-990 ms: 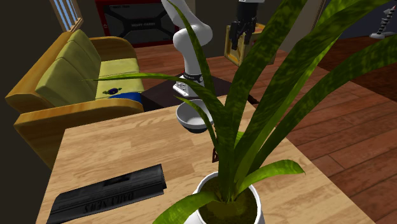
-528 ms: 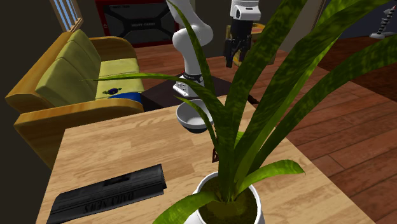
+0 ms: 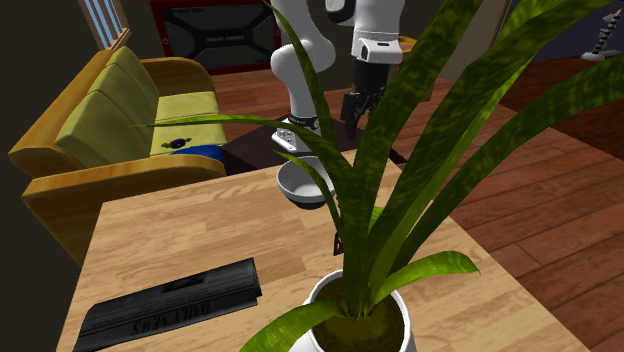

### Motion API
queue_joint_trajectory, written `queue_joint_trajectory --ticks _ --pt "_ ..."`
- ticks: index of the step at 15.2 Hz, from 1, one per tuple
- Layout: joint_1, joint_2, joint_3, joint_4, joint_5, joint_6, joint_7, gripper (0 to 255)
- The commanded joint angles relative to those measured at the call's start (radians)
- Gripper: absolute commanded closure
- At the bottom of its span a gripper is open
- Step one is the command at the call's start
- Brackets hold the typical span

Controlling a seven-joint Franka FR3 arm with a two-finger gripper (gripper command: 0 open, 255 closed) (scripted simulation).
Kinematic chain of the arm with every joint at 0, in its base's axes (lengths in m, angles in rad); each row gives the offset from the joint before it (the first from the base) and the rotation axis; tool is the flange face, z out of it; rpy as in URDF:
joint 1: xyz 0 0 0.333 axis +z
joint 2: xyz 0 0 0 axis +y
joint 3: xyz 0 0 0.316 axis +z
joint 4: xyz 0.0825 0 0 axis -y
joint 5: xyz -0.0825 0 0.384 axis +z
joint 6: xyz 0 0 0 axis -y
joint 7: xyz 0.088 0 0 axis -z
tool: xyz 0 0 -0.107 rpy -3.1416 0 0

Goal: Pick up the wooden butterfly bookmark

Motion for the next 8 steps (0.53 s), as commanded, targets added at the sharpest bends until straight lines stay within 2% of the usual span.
queue_joint_trajectory --ticks 1,5,8 --pt "-0.009 0.06 -0.037 0.018 -0.011 0.064 -0.039 0" --pt "-0.014 0.193 -0.1 0.079 -0.001 0.174 -0.115 0" --pt "-0.016 0.299 -0.143 0.137 0.034 0.249 -0.184 0"
